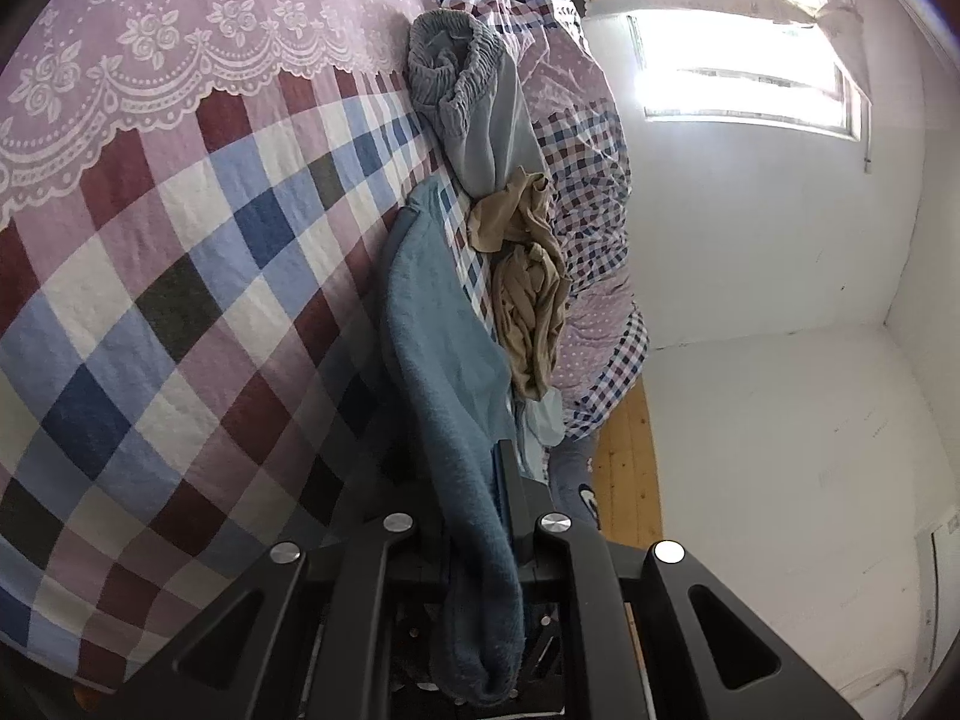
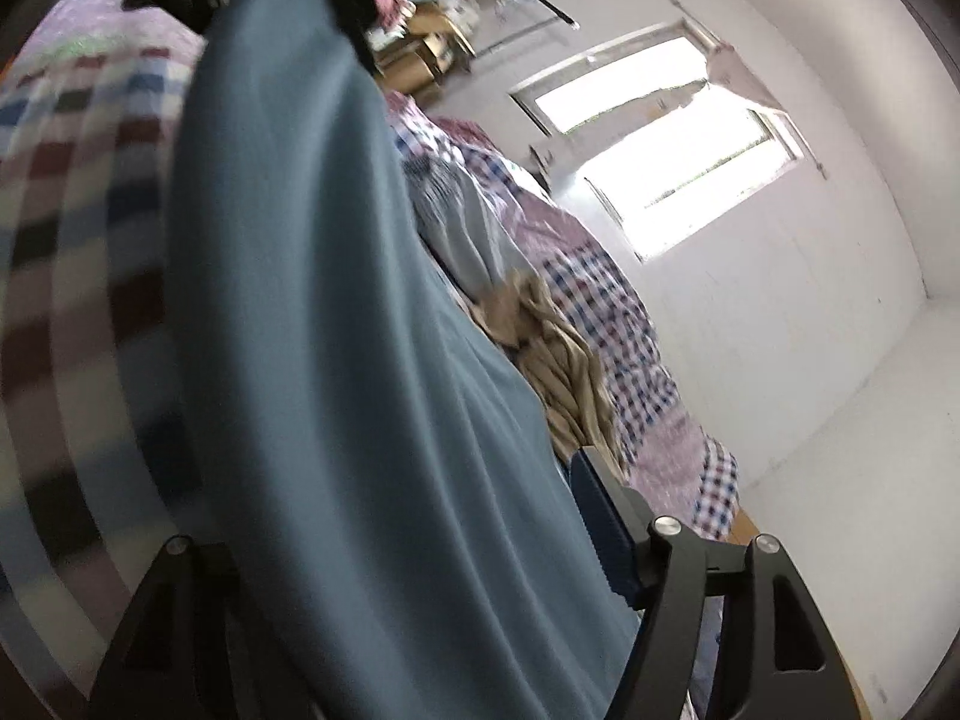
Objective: Fold clothes
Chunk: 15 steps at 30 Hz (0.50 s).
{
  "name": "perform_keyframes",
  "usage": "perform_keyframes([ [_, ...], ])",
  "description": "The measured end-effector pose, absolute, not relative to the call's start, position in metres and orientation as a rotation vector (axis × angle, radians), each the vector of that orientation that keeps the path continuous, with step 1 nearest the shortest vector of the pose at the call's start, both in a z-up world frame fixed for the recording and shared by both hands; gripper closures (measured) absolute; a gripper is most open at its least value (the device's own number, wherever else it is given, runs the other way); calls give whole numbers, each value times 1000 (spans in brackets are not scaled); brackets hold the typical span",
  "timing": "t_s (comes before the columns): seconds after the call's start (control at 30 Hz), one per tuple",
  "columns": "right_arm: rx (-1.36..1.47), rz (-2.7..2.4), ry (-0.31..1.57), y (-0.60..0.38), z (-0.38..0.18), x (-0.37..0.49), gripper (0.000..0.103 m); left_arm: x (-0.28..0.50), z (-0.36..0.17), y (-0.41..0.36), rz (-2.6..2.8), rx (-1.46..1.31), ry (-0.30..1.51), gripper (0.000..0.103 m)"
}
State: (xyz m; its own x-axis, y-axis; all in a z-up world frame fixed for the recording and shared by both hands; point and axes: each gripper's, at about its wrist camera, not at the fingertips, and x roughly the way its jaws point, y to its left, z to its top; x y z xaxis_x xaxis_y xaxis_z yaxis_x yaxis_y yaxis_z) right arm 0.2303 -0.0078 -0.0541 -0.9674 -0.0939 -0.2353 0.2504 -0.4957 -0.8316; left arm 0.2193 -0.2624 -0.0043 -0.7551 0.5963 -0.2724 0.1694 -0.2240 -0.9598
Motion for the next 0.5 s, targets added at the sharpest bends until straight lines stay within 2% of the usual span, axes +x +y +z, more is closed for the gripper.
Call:
perform_keyframes([
  [0.5,378,-2614,1641,119,-50,213,29,225,-6,-270,2003,-820,-1879,95],
])
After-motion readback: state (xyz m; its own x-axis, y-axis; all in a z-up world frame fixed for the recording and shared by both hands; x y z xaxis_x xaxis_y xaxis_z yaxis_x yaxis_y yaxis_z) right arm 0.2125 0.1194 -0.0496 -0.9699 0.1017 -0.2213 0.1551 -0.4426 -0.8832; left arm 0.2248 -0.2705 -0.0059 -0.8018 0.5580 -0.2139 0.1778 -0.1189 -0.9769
